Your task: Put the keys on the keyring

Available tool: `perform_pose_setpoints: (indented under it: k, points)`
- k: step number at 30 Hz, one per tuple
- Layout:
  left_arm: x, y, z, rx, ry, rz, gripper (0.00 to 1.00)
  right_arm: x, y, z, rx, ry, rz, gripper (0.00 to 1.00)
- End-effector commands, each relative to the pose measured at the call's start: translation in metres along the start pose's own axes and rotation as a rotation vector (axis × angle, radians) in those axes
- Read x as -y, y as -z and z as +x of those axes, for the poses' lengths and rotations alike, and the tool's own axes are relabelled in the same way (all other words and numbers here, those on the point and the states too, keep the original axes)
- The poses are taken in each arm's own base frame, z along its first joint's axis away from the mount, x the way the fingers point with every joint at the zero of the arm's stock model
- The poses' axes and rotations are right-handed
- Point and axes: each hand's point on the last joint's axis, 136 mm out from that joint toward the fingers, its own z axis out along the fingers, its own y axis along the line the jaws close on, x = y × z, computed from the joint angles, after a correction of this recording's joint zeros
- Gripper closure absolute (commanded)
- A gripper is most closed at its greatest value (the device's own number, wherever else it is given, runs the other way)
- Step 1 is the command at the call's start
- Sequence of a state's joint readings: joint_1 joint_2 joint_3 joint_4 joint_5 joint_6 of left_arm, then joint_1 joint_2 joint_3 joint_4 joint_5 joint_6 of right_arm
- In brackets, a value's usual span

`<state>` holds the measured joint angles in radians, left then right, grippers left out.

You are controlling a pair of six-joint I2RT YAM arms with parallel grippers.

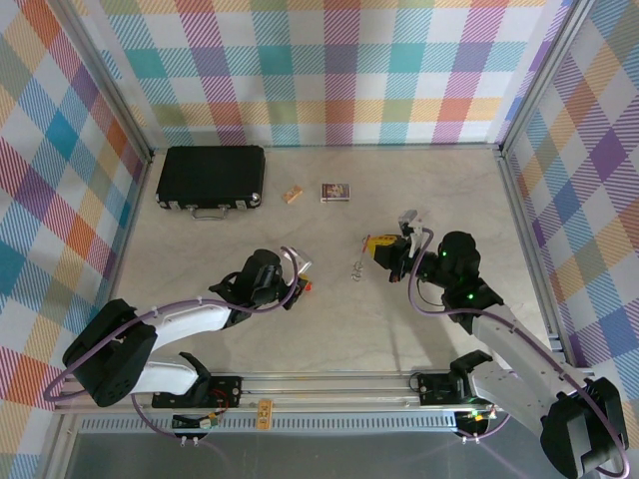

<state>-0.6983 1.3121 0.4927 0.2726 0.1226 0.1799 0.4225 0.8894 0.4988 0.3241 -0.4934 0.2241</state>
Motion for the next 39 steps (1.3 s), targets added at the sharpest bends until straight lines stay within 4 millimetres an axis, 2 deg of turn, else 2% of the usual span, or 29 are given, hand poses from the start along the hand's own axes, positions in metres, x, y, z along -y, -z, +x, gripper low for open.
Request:
perform_pose_setpoints:
  k: [1, 14, 18, 29, 39]
  points:
    - [0.003, -0.005, -0.01, 0.048, 0.007, 0.007, 1.0, -0.005, 0.0, -0.007, 0.033, 0.019, -0.024, 1.0]
    - [0.006, -0.022, -0.02, 0.125, 0.054, 0.026, 1.0, -0.006, 0.0, -0.007, 0.033, 0.018, -0.026, 1.0]
    - [0.007, -0.024, -0.005, 0.084, 0.05, 0.014, 1.0, -0.005, 0.0, -0.007, 0.032, 0.017, -0.024, 1.0]
    - [0.016, -0.007, 0.035, 0.011, 0.079, 0.003, 1.0, -0.006, -0.001, -0.006, 0.031, 0.01, -0.031, 1.0]
    - [0.02, -0.016, 0.054, -0.054, 0.118, 0.012, 1.0, -0.007, -0.001, -0.007, 0.031, 0.008, -0.035, 1.0]
